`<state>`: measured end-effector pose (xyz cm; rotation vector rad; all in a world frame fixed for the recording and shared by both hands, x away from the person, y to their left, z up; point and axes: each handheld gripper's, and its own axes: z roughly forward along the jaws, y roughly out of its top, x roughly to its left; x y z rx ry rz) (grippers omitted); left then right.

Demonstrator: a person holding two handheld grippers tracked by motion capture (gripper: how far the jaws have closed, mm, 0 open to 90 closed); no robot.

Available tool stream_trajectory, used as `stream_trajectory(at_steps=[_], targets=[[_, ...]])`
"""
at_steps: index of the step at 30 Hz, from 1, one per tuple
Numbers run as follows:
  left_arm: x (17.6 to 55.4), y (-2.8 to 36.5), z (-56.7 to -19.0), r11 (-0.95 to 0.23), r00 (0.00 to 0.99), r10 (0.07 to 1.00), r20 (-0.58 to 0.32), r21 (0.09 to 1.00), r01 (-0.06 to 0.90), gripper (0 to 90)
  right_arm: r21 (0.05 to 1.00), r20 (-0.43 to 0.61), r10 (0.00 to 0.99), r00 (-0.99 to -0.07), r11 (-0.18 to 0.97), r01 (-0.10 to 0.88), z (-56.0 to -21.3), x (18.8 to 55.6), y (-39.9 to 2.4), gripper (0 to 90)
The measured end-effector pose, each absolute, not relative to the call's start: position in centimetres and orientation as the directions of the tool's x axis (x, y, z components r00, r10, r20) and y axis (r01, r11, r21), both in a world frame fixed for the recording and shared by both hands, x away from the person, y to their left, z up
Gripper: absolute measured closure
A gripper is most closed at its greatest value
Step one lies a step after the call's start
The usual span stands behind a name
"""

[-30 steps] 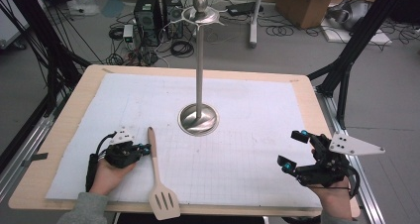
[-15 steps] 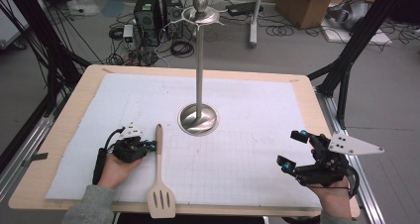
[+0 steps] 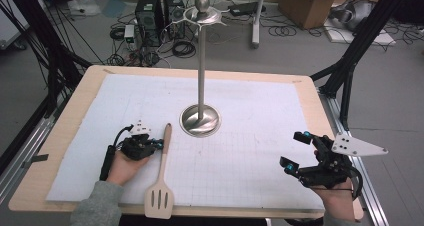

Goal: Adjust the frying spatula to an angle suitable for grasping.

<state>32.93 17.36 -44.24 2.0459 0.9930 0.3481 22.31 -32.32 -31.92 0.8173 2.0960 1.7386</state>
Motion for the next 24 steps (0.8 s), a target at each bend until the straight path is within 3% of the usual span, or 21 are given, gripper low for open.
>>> stream_trajectory(at_steps=[12,24], targets=[[34.0,15.8,-44.7,-0.329,0.638,0.759,-0.127,0.771,0.545,89.7,0.968,0.132,0.585,-0.800,0.099,0.232,-31.8,22.2,-32.3,6.0],[34.2,14.7,-44.3,-0.369,0.652,0.755,-0.066,0.780,0.506,89.7,0.972,0.135,0.589,-0.797,0.076,0.221,-31.6,21.9,-33.0,6.0]])
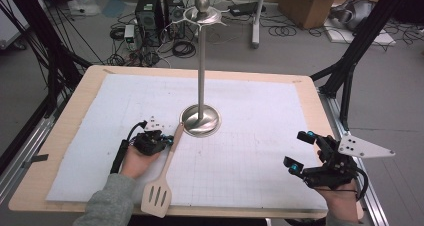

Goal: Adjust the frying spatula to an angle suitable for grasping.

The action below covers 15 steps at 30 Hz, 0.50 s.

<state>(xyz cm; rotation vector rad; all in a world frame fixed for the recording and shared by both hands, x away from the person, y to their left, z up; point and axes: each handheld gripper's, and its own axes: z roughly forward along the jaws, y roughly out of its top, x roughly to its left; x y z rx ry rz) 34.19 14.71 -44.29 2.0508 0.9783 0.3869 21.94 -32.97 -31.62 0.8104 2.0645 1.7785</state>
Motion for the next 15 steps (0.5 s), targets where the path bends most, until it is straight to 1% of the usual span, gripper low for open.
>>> stream_trajectory(at_steps=[4,10,13,15], targets=[[33.6,15.3,-43.4,-0.352,0.649,0.758,-0.062,0.799,0.487,89.7,0.973,0.136,0.591,-0.795,0.071,0.219,-31.6,21.9,-33.1,6.0],[31.8,15.1,-42.1,-0.378,0.684,0.729,-0.019,0.823,0.425,89.6,0.972,0.140,0.589,-0.796,0.072,0.224,-31.7,22.1,-32.9,6.0],[30.7,15.1,-41.5,-0.348,0.694,0.719,-0.031,0.848,0.399,89.6,0.969,0.132,0.588,-0.798,0.092,0.227,-31.7,22.0,-32.4,6.0],[30.0,14.9,-41.5,-0.346,0.701,0.712,-0.041,0.849,0.400,89.6,0.971,0.125,0.583,-0.803,0.093,0.219,-31.5,21.9,-32.2,6.0]])
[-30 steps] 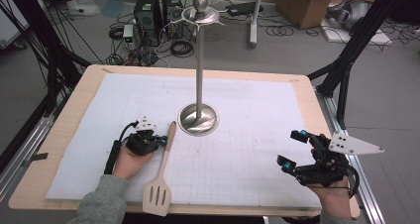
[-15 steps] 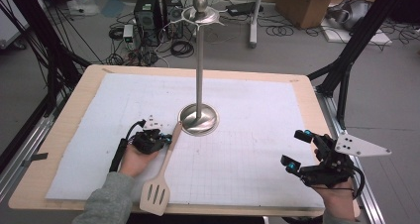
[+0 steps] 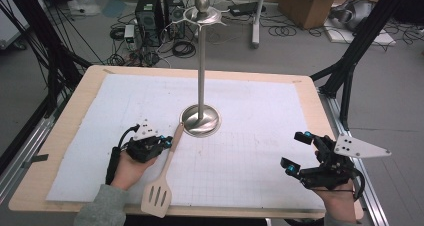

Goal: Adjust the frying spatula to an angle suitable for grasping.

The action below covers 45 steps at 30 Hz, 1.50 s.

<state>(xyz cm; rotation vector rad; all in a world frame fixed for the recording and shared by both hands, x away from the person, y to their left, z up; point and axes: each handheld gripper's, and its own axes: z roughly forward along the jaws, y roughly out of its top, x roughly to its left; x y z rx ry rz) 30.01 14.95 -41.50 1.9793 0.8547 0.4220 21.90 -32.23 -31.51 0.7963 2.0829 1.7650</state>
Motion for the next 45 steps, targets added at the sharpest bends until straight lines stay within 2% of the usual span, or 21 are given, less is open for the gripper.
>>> stream_trajectory(at_steps=[7,18,35,45], targets=[[28.5,14.9,-42.4,-0.335,0.709,0.703,-0.057,0.852,0.402,89.6,0.970,0.124,0.583,-0.803,0.101,0.223,-31.7,22.1,-32.1,6.0],[26.9,14.0,-42.8,-0.434,0.746,0.665,-0.003,0.812,0.391,89.6,0.970,0.122,0.579,-0.806,0.102,0.220,-31.6,22.0,-32.0,6.0],[26.5,13.1,-44.0,-0.532,0.771,0.637,0.029,0.740,0.412,89.6,0.969,0.123,0.578,-0.807,0.105,0.223,-31.6,21.8,-31.9,6.0],[26.6,13.4,-44.2,-0.533,0.775,0.632,0.018,0.736,0.418,89.6,0.968,0.124,0.578,-0.807,0.110,0.227,-31.7,21.9,-31.9,6.0]])
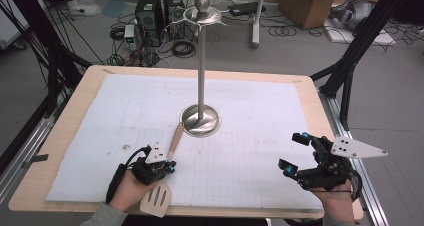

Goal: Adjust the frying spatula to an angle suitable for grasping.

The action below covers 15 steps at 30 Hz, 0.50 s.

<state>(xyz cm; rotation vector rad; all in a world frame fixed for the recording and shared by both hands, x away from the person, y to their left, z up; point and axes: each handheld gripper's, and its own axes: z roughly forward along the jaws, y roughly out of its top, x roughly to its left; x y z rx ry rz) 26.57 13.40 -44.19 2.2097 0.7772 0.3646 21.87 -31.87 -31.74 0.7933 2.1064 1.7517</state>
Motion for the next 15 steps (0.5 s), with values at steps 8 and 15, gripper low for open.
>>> stream_trajectory(at_steps=[8,15], targets=[[26.64,13.82,-43.98,-0.544,0.781,0.624,0.025,0.730,0.412,89.7,0.968,0.129,0.579,-0.805,0.103,0.229,-31.70,21.76,-32.04,6.0],[26.58,13.82,-44.13,-0.540,0.781,0.624,0.020,0.734,0.413,89.7,0.968,0.125,0.582,-0.804,0.106,0.227,-31.77,21.84,-32.06,6.0]])
